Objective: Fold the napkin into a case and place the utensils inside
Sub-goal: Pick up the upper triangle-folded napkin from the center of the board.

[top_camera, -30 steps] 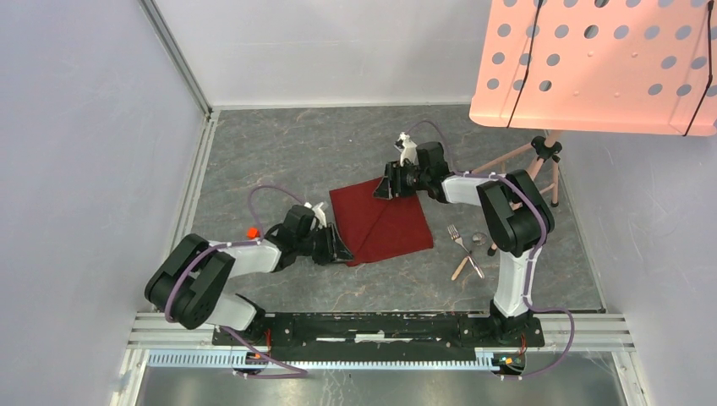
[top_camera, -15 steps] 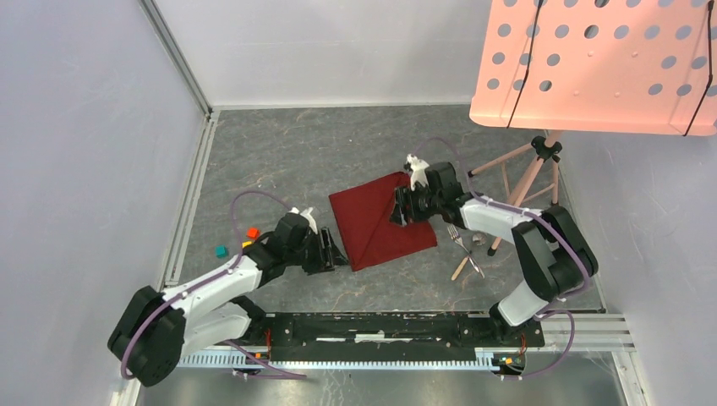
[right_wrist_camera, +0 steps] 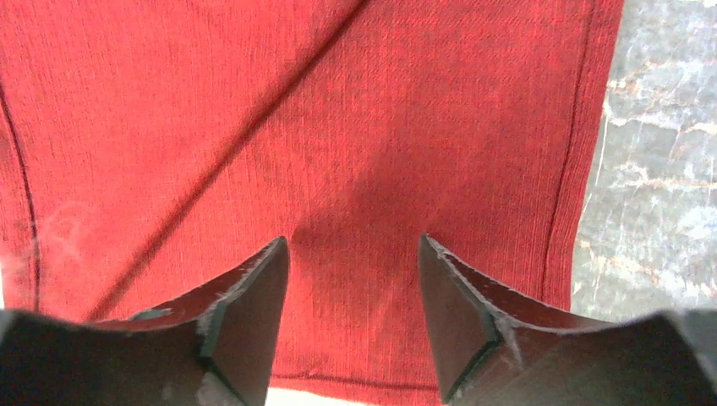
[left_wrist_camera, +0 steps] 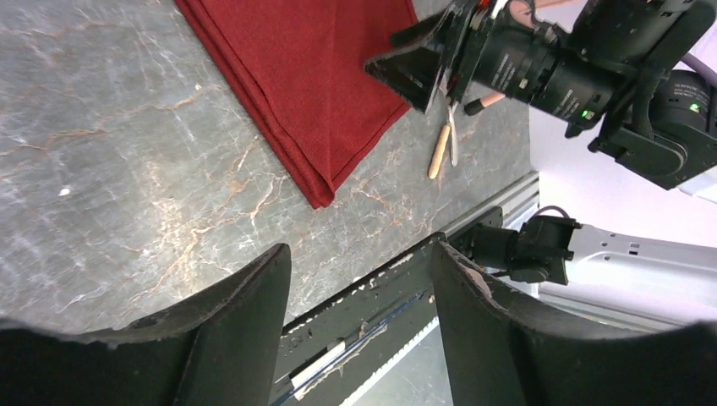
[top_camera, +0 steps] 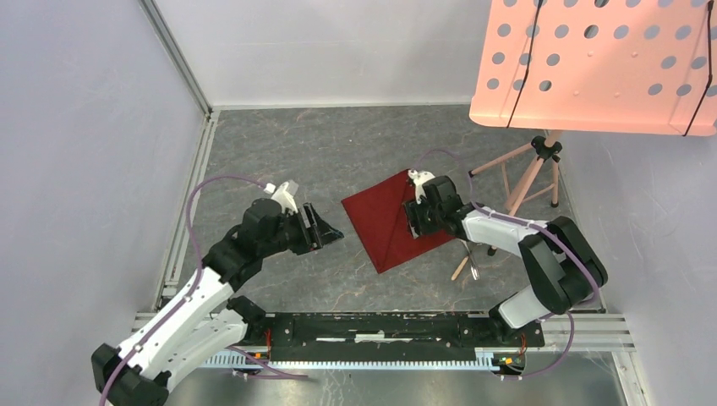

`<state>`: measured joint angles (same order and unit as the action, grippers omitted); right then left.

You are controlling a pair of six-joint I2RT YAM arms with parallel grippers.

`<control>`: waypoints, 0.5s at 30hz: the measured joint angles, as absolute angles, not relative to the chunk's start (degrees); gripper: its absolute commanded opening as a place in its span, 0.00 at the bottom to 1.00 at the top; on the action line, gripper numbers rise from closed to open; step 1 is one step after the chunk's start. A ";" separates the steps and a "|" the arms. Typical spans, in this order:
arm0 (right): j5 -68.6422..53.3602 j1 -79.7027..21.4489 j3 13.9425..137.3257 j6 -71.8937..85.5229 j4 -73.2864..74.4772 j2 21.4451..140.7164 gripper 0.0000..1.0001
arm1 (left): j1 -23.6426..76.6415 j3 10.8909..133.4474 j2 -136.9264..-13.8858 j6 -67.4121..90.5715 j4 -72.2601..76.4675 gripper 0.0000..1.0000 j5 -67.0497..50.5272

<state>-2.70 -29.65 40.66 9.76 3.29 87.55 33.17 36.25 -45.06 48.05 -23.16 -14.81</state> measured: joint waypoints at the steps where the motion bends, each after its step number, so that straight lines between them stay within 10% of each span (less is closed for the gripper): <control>1: -2.07 -30.46 41.19 9.61 4.75 87.35 0.71 | 33.17 36.36 -43.09 48.03 -24.16 0.72 -14.09; 15: 11.97 -61.56 70.94 22.37 32.71 96.12 0.62 | 33.12 43.48 -42.24 44.21 -37.17 0.76 3.57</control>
<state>11.97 -61.56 70.94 22.37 32.71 96.12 33.12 43.48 -42.24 44.21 -37.17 3.57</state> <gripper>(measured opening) 0.682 0.754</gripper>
